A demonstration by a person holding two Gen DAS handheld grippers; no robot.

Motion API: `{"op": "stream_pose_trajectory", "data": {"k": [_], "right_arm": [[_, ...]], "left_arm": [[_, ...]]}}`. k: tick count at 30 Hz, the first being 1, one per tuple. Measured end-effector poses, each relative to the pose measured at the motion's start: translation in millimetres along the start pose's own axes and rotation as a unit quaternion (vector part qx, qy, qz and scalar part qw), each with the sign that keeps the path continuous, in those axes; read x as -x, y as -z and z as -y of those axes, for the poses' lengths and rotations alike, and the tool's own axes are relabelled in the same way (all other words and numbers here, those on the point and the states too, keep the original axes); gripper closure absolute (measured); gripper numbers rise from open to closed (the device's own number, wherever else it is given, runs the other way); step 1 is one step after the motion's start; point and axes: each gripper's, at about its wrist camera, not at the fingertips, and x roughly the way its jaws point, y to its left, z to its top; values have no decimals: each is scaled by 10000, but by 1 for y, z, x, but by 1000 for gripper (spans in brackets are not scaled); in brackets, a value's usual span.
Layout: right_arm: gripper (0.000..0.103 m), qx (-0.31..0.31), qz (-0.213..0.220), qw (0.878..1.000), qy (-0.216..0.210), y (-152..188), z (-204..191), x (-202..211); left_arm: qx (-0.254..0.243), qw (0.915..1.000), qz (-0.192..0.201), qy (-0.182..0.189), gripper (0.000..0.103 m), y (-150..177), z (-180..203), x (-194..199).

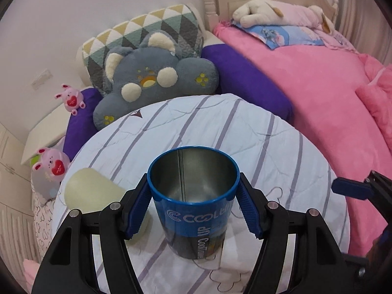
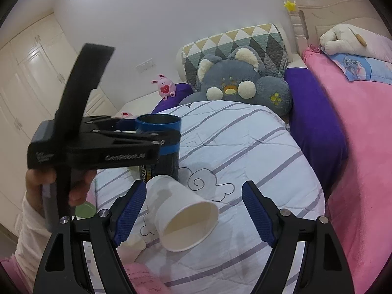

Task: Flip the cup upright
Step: 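Turn the blue can upright with the left gripper and set it down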

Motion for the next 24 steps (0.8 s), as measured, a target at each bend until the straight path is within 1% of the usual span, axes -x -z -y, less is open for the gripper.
{"op": "stream_pose_trajectory", "data": {"k": [7, 18, 21, 23, 24], "right_arm": [[21, 108, -50, 9999, 110, 4, -10, -3], [21, 110, -72, 9998, 173, 5, -14, -4], [21, 116, -99, 9997, 200, 5, -15, -4], [21, 132, -101, 9996, 216, 5, -16, -4], [21, 140, -98, 9996, 228, 6, -16, -3]], "left_arm": [[7, 10000, 67, 5, 35, 12, -2, 9], [84, 10000, 22, -36, 33, 21, -5, 13], [108, 9999, -1, -123, 27, 24, -7, 14], [172, 9998, -23, -138, 20, 25, -11, 15], [204, 9997, -28, -133, 19, 26, -13, 16]]}}
